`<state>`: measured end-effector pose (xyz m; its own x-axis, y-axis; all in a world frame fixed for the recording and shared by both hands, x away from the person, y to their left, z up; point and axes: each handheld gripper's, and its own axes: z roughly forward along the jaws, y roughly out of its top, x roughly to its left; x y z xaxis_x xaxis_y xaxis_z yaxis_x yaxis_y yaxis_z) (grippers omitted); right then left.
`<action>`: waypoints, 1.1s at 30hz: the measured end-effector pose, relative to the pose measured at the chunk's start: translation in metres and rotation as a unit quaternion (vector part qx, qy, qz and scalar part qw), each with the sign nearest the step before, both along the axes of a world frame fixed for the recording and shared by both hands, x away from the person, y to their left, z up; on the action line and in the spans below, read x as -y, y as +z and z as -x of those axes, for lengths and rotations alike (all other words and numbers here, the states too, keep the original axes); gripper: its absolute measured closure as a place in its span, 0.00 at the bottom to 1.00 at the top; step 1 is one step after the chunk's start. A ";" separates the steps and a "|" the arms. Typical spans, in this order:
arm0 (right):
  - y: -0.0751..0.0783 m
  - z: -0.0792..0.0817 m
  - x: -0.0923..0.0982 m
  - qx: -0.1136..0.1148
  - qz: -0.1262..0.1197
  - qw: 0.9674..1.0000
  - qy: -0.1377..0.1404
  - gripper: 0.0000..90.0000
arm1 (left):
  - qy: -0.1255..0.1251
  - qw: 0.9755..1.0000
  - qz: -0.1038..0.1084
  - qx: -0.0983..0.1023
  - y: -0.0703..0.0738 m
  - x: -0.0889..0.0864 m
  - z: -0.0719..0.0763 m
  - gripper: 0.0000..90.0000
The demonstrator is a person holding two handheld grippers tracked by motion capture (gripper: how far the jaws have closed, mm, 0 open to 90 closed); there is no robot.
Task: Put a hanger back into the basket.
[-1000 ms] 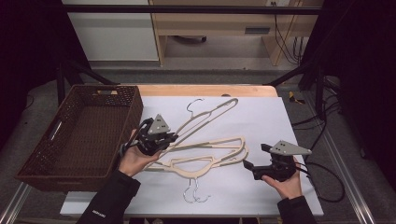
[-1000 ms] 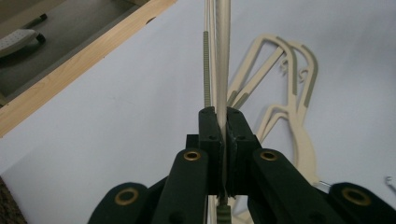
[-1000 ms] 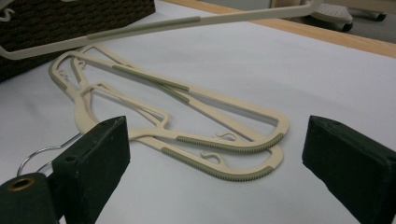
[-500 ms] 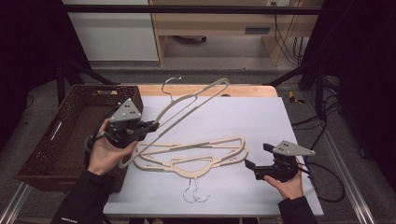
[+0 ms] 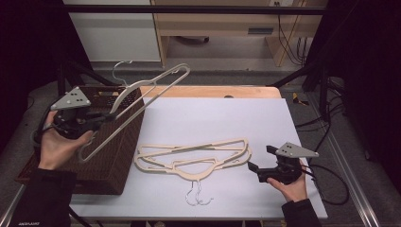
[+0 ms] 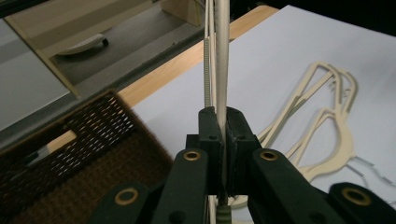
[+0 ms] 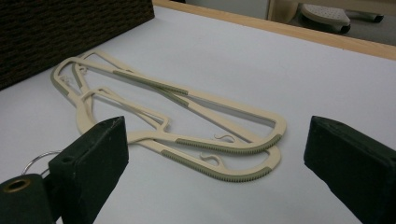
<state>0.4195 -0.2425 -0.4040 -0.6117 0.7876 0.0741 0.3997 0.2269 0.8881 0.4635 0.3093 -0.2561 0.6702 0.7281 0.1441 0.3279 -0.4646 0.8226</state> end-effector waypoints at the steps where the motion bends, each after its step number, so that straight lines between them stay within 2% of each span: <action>1: 0.000 0.000 0.000 0.000 0.000 1.000 0.000 0.07 | 0.000 1.000 0.000 0.000 0.000 0.000 0.000 0.97; 11: 0.000 0.000 0.000 -0.002 0.000 1.000 0.002 0.08 | 0.042 0.999 -0.006 -0.011 -0.021 -0.066 -0.007 0.97; 13: -0.001 -0.001 -0.001 -0.003 0.003 1.000 0.003 0.08 | 0.052 0.999 -0.001 -0.015 -0.025 -0.078 -0.007 0.97; 17: -0.001 -0.001 -0.002 -0.005 0.003 1.000 0.004 0.08 | 0.064 0.998 -0.006 -0.026 -0.033 -0.096 -0.009 0.97; 23: -0.002 -0.001 -0.002 -0.005 0.004 1.000 0.004 0.08 | 0.086 0.995 0.004 -0.048 -0.049 -0.116 -0.012 0.97; 27: -0.002 -0.001 -0.003 -0.006 0.004 1.000 0.003 0.08 | 0.089 0.994 0.013 -0.059 -0.058 -0.125 -0.011 0.97; 30: -0.002 -0.001 -0.003 -0.007 0.006 1.000 0.003 0.08 | 0.091 0.993 0.006 -0.072 -0.062 -0.129 -0.008 0.97; 33: -0.002 -0.001 -0.003 -0.008 0.007 1.000 0.006 0.08 | 0.092 0.993 0.002 -0.073 -0.067 -0.127 -0.008 0.97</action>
